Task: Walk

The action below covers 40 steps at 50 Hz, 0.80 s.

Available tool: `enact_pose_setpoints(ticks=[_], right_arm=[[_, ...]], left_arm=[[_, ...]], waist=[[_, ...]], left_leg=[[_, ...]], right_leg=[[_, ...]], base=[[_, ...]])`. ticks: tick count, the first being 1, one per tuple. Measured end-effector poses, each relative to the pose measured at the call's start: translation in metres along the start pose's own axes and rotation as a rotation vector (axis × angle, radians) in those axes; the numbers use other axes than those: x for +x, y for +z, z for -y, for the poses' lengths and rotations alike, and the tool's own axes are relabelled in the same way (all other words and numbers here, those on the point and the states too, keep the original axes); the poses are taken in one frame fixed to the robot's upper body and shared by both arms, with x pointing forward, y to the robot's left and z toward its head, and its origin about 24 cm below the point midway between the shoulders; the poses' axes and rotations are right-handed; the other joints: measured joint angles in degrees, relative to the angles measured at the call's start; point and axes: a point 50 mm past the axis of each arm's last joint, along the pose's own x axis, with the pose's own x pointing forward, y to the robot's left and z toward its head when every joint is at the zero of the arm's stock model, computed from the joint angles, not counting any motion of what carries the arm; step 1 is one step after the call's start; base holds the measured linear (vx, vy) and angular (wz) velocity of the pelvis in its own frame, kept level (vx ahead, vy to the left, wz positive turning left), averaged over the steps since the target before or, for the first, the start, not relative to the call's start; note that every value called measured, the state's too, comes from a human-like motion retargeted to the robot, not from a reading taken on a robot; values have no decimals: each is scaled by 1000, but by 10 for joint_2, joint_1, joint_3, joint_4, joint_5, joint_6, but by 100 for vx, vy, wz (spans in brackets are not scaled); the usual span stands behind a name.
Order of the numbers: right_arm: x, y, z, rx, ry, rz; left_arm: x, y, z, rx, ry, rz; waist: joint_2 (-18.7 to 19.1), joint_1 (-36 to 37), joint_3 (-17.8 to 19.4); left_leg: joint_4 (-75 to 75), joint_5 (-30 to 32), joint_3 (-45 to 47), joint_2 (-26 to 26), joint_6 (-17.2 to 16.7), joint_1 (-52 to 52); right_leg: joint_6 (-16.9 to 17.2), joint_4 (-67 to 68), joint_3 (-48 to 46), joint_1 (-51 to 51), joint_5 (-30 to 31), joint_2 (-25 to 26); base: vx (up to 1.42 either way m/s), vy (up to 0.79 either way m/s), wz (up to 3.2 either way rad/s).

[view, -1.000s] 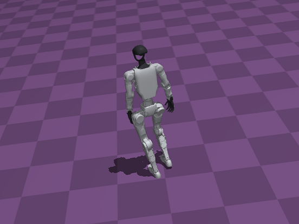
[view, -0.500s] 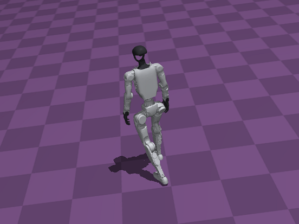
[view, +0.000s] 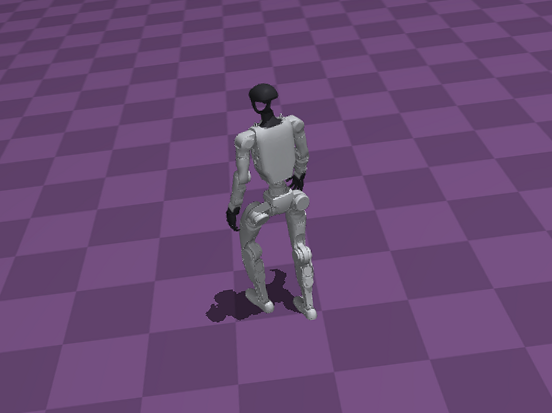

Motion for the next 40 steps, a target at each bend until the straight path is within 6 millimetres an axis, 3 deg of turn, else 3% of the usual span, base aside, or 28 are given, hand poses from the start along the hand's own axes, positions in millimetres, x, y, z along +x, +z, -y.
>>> enact_pose_setpoints(ticks=[7, 15, 18, 21, 24, 28, 31, 34, 40], right_arm=[[1, 11, -9, 10, 17, 47], [-6, -32, -22, 63, 32, -90], [-10, -50, -22, 85, 40, -160], [-14, -64, -20, 110, 42, -209], [-16, -68, -17, 145, 31, -223], [-14, -63, -12, 187, 3, -192], [-12, -55, -11, 205, -10, -146], [-10, -43, -12, 219, -16, -96], [-8, -35, -16, 246, -17, -64]], left_arm=[[-6, -30, -3, -37, 14, -103], [-14, -55, -13, -145, 68, -188], [-13, -49, -20, -192, 87, -171], [-11, -40, -26, -218, 99, -133], [-8, -25, -32, -217, 112, -81], [-4, -2, -39, -187, 133, -16], [-2, 14, -41, -163, 142, 27], [1, 32, -41, -142, 140, 77], [3, 53, -29, -67, 85, 159]], waist=[[-15, -6, -27], [-54, -5, -65], [-81, -6, -74], [-101, -13, -80], [-114, -27, -80], [-113, -51, -73], [-104, -73, -65], [-84, -95, -54], [-42, -117, -40]], left_leg=[[-197, 68, -10, -38, -17, 3], [-136, 91, -1, -60, 10, 27], [-167, 82, 8, -92, 28, 71], [-208, 76, 13, -120, 45, 118], [-252, 70, 11, -145, 57, 166], [-301, 62, -2, -162, 58, 226], [-326, 54, -17, -167, 50, 265], [-343, 41, -33, -156, 44, 298], [-347, 1, -53, -125, 42, 342]], right_leg=[[-1, 18, 15, 26, -43, -12], [11, 140, 7, 24, -72, -63], [41, 256, 8, -7, -40, -104], [50, 397, -18, -52, 11, -166], [37, 531, -35, -110, 29, -223], [-1, 621, -63, -185, -29, -270], [-13, 605, -83, -238, -80, -273], [-9, 530, -102, -285, -94, -246], [41, 261, -120, -340, -23, -160]], base=[[46, 7, -16], [50, 13, -26], [46, 19, -11], [43, 20, 1], [43, 19, 11], [45, 14, 21], [48, 7, 32], [50, 2, 37], [51, -2, 30]])
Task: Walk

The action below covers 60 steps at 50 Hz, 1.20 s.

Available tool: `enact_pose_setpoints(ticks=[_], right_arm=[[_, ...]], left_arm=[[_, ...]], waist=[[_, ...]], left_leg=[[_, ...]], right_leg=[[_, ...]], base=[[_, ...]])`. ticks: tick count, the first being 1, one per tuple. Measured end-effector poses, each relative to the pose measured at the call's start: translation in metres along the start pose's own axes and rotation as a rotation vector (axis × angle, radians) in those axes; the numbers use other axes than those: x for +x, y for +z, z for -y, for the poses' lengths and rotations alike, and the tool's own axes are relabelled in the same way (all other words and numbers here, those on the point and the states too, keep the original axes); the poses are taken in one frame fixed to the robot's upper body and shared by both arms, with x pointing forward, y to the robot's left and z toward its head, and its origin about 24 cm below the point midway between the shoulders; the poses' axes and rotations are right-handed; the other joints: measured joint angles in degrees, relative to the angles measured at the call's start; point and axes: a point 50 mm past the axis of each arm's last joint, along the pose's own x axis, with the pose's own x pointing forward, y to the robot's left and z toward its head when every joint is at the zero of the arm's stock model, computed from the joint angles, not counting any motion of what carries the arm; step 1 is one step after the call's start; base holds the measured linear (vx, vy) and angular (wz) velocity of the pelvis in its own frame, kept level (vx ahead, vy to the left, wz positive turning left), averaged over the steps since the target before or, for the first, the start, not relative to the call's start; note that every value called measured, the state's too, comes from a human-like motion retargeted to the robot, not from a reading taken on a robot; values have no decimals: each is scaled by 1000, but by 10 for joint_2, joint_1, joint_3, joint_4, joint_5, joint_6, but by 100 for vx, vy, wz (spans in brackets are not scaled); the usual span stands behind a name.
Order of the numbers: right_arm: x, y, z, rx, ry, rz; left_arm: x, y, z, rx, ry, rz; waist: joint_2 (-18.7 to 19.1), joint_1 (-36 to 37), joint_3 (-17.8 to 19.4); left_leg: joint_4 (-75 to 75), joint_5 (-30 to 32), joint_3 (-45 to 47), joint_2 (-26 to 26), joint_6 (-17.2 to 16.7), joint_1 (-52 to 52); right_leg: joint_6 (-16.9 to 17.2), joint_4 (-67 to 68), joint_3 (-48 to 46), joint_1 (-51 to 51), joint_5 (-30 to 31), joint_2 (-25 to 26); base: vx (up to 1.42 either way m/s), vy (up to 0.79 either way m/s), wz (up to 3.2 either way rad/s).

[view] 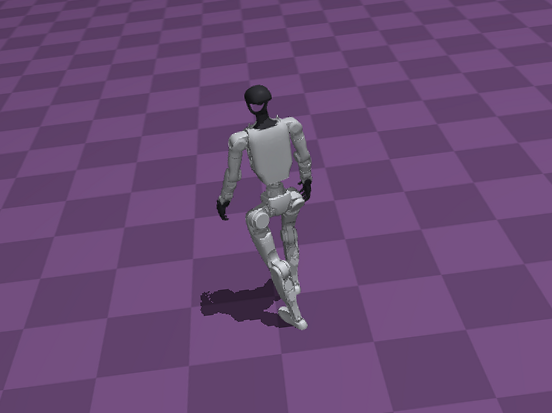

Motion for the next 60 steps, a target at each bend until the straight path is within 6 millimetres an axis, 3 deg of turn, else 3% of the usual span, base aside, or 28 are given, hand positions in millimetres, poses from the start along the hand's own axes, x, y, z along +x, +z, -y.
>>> enact_pose_setpoints(ticks=[6, 12, 16, 19, 22, 25, 28, 32, 35, 40, 45, 53, 57, 60], right_arm=[[-2, -11, -1, 13, -8, -40], [-7, -34, 11, 26, -38, -125], [-10, -42, 17, 5, -43, -154], [-11, -43, 20, -13, -38, -148], [-10, -36, 25, -36, -46, -117], [-8, -21, 31, -72, -59, -74], [-5, -4, 34, -114, -66, -27], [0, 23, 30, -148, -58, 50], [2, 41, 23, -166, -40, 104], [4, 62, 11, -213, -8, 171], [5, 68, 2, -239, 14, 190], [5, 31, -5, -193, 33, 69], [2, 2, -5, -145, 41, -30], [-1, -14, -3, -110, 44, -80]], left_arm=[[-1, -5, 18, 49, -75, -10], [-9, -41, 32, -3, -122, -140], [-19, -70, 29, -44, -115, -249], [-23, -81, 19, -59, -89, -286], [-22, -76, 7, -58, -54, -263], [-17, -60, -3, -57, -17, -194], [-12, -41, -8, -63, 13, -116], [-8, -23, -8, -77, 31, -38], [-8, -21, -2, -85, 27, -26], [-10, -35, 9, -63, 6, -76], [-19, -65, 12, -53, 7, -183], [-46, -123, -4, -167, 87, -402], [-55, -137, -12, -243, 121, -447], [-55, -135, -14, -267, 125, -428]], waist=[[13, -4, -8], [32, -13, -18], [49, -15, -18], [66, -8, -16], [82, 7, -12], [86, 32, -7], [86, 64, 0], [76, 100, 10], [65, 118, 13], [56, 131, 4], [54, 142, -16], [6, 167, -59], [-35, 165, -76], [-60, 158, -83]], left_leg=[[23, -44, -19, 2, -1, 26], [112, -61, -6, 36, -20, 49], [280, 20, 4, 89, -65, 22], [451, 79, 12, 145, -83, -31], [610, 96, 27, 207, -70, -99], [703, 34, 43, 246, -32, -165], [717, -44, 58, 252, -5, -226], [634, -101, 80, 223, 4, -294], [520, -95, 99, 187, -8, -329], [267, -29, 110, 121, -41, -358], [143, 6, 111, 99, -50, -377], [224, 59, 120, 76, -13, -379], [235, 49, 117, 30, 18, -348], [211, 37, 112, -8, 40, -308]], right_leg=[[29, -154, 29, -35, 50, 38], [4, -60, 38, -29, 76, 45], [-28, -18, 39, 11, 55, 73], [-55, -28, 33, 56, 38, 111], [-75, -61, 25, 106, 25, 146], [-81, -104, 24, 162, 14, 166], [-80, -140, 31, 216, 1, 176], [-71, -189, 47, 283, -14, 172], [-62, -216, 56, 322, -25, 162], [-46, -249, 55, 367, -37, 149], [-40, -240, 58, 387, -59, 148], [-23, -134, 56, 392, -62, 92], [15, 5, 73, 358, 17, 41], [28, 140, 75, 313, 81, -10]], base=[[53, -7, 26], [58, -11, 39], [54, -17, 26], [48, -19, 16], [46, -21, 15], [46, -20, 4], [46, -16, -10], [48, -10, -17], [50, -2, -13], [50, 4, 5], [53, 9, 3], [59, 11, -17], [56, 18, 18], [52, 20, 33]])
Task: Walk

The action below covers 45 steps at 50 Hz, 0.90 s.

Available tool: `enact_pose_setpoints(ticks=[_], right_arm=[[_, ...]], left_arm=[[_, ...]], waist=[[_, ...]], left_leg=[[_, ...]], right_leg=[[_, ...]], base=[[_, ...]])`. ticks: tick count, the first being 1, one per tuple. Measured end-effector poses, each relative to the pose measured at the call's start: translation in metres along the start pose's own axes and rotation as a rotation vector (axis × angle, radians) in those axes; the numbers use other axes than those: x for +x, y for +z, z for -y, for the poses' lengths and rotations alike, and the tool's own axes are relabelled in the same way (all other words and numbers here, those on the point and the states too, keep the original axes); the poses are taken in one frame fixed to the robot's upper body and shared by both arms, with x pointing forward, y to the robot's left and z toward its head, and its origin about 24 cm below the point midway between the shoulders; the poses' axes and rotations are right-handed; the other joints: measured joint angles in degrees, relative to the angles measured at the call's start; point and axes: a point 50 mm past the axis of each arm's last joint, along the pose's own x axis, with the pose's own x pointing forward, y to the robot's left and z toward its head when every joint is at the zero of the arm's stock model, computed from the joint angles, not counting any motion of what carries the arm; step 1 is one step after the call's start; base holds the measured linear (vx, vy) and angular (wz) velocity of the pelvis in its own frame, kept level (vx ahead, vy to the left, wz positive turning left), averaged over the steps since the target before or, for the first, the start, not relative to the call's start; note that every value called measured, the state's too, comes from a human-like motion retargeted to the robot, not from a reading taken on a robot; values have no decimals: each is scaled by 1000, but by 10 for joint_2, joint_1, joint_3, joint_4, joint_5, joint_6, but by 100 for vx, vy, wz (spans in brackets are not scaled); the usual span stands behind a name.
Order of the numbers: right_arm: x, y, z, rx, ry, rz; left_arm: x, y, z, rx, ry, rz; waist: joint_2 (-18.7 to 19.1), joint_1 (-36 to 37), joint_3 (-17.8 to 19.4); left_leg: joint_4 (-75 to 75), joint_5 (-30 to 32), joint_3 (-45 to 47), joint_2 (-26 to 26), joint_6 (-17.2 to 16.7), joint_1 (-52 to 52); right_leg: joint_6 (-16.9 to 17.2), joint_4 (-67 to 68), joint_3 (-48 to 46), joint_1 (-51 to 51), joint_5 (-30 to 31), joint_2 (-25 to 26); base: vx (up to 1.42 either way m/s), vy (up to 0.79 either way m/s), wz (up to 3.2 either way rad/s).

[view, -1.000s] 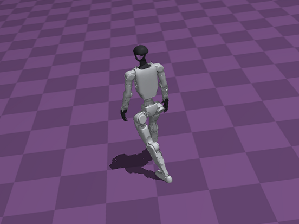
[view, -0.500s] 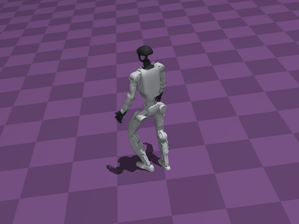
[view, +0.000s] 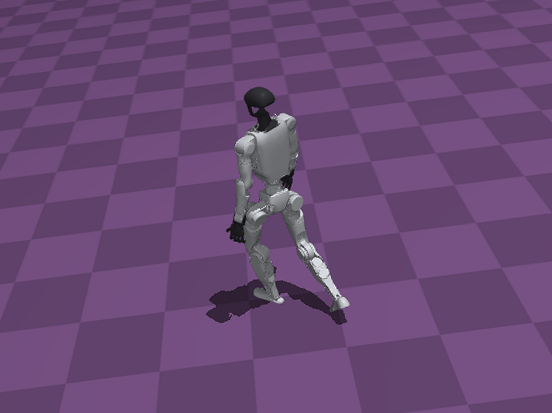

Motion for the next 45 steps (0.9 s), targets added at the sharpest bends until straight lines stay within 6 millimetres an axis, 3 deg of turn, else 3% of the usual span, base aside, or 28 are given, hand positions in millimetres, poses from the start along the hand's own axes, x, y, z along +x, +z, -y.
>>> enact_pose_setpoints(ticks=[4, 10, 15, 21, 27, 31, 35, 40, 42, 45], right_arm=[[-1, -7, 3, 41, -12, -15], [-2, -2, 9, 52, -44, 21], [-2, 3, 8, 25, -49, 49], [-3, -6, 5, 29, -43, 10], [-5, -23, 3, 31, -34, -51], [-8, -39, 4, 45, -35, -100], [-11, -48, 9, 40, -31, -136], [-12, -50, 8, 4, 0, -139], [-11, -46, 9, -6, 5, -122], [-9, -35, 13, -22, -3, -86]], left_arm=[[2, 24, 5, 35, -18, 84], [1, 77, 22, 153, -42, 246], [-6, 118, 44, 241, -75, 382], [-15, 141, 70, 338, -147, 498], [-15, 129, 84, 398, -207, 487], [-8, 96, 82, 391, -224, 378], [0, 59, 68, 352, -216, 220], [2, 21, 39, 303, -164, 63], [2, 17, 30, 285, -141, 50], [2, 25, 19, 257, -107, 75]], waist=[[-15, -18, 3], [3, -59, 22], [36, -101, 45], [71, -126, 54], [80, -133, 41], [83, -135, 28], [95, -142, 27], [119, -134, 24], [128, -127, 24], [134, -112, 23]], left_leg=[[-53, -9, -20, -38, 16, 68], [-122, -23, -73, -56, 8, 172], [-159, -39, -126, -41, -7, 246], [-179, -66, -170, -11, -18, 299], [-169, -96, -192, 0, -31, 332], [-139, -103, -175, 15, -46, 354], [-41, -75, -181, 49, -76, 362], [186, 24, -166, 116, -131, 301], [290, 52, -151, 153, -137, 259], [419, 39, -117, 209, -111, 192]], right_leg=[[-26, 161, -8, -74, 3, -67], [-85, 220, -38, -179, -137, -113], [-84, 108, -53, -258, -170, -75], [-23, -146, -36, -317, -98, 13], [5, -286, -2, -353, -55, 52], [-6, -235, 3, -355, -30, 57], [-33, -160, -4, -330, -26, 72], [-79, -155, -21, -269, -50, 125], [-94, -172, -29, -241, -56, 148], [-109, -205, -39, -198, -67, 169]], base=[[52, 18, 39], [52, 8, 59], [51, -4, 75], [49, -11, 63], [48, -14, 41], [51, -13, 41], [54, -14, 41], [48, -14, 26], [43, -15, 32], [41, -17, 32]])
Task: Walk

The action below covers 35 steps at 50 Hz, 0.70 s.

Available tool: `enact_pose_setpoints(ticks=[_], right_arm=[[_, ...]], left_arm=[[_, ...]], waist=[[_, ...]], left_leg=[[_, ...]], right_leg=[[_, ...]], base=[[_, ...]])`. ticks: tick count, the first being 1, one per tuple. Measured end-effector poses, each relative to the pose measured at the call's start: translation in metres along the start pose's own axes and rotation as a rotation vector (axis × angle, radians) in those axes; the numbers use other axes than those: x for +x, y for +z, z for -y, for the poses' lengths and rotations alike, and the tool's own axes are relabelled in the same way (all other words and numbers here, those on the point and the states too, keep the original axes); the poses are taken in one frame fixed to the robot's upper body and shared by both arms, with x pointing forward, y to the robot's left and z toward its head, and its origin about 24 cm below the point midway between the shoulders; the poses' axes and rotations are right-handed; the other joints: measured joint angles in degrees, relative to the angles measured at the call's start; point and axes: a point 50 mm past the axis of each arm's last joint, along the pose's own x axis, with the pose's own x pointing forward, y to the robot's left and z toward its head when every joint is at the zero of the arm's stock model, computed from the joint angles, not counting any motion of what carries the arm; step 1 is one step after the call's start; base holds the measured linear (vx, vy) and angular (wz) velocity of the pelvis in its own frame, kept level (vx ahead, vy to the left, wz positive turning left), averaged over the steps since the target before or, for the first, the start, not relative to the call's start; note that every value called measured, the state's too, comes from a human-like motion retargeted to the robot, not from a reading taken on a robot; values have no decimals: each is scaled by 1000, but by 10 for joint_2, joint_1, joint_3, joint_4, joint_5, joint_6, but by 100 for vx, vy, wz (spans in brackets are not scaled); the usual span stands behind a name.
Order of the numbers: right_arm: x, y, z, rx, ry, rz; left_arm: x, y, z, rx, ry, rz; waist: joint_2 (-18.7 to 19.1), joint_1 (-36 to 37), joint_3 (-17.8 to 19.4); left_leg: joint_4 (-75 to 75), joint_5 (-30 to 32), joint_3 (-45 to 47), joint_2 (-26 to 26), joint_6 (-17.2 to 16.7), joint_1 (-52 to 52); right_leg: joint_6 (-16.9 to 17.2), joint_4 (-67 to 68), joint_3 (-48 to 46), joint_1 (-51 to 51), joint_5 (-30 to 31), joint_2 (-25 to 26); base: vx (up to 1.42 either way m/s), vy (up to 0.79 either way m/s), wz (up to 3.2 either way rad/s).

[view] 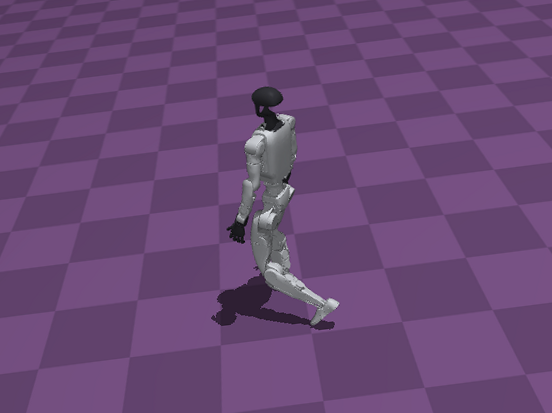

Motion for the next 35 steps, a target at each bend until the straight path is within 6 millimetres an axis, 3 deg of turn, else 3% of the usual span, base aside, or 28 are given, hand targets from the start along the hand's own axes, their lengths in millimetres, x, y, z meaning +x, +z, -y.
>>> enact_pose_setpoints(ticks=[5, 10, 18, 25, 31, 35], right_arm=[[2, 26, 10, -39, -36, 65], [3, 59, 12, -77, -51, 153], [2, 93, -4, -138, -7, 270], [4, 87, -22, -198, 51, 254], [6, 48, -31, -188, 88, 129], [6, 22, -30, -156, 105, 30]], left_arm=[[0, 28, -11, -35, 49, 108], [0, 54, -8, -52, 58, 213], [2, 50, 12, -17, 14, 199], [3, 24, 15, 17, 10, 92], [0, -4, 6, -20, 36, -2], [-2, -9, -5, -69, 53, -25]], waist=[[-8, 38, 6], [-27, 71, 21], [-46, 88, 19], [-57, 95, -3], [-84, 106, -29], [-110, 116, -46]], left_leg=[[79, -124, 47, 39, 61, -102], [-7, -204, 83, 8, 78, -179], [-314, -144, 97, -85, 41, -242], [-455, -99, 80, -117, 36, -258], [-397, -60, 77, -131, 50, -261], [-404, -37, 87, -153, 66, -233]], right_leg=[[-4, -51, -6, 76, -21, 9], [5, -89, 3, 145, -45, 2], [20, -122, 19, 211, -78, -17], [23, -98, 37, 232, -112, -29], [33, -38, 39, 237, -119, -65], [55, 22, 52, 226, -76, -99]], base=[[39, -16, 23], [41, -10, 5], [43, -3, -9], [45, 3, -20], [48, 9, -29], [47, 16, -24]])
